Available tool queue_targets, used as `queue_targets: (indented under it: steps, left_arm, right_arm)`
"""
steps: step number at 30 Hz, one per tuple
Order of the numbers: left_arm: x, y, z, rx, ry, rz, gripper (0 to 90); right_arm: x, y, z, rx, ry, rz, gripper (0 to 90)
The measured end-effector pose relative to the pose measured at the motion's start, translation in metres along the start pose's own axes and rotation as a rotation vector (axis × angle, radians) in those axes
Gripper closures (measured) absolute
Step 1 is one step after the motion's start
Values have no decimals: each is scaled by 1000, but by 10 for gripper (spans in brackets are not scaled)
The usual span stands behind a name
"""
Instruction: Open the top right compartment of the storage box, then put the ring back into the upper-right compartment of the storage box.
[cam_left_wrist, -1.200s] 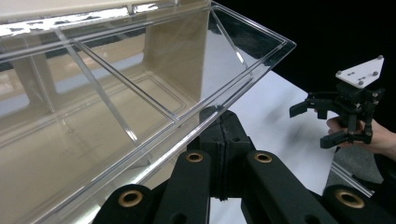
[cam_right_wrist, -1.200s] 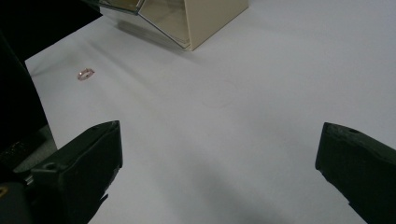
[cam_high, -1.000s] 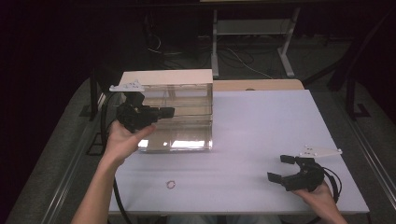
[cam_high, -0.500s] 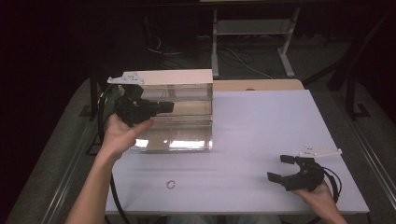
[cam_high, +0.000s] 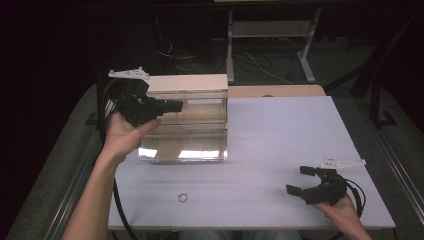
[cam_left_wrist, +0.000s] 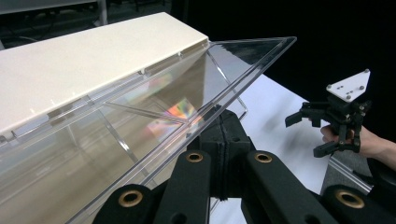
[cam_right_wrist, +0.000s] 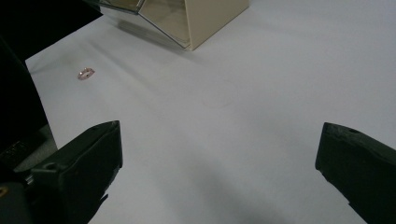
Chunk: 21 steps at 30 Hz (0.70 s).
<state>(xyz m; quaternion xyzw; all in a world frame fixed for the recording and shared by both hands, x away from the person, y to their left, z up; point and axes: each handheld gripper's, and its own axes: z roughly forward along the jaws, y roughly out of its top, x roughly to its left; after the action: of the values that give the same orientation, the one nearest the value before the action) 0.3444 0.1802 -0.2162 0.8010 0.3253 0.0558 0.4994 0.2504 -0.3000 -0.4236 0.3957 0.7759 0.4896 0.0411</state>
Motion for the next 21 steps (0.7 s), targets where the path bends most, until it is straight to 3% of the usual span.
queue_targets:
  steps: [13,21]
  left_arm:
    - [2,13,-3,-9,16,7,894]
    - [4,12,-3,-15,11,9,894]
  right_arm:
    - [1,1,1,13,10,-9,10]
    - [11,10,5,37,16,-33,10]
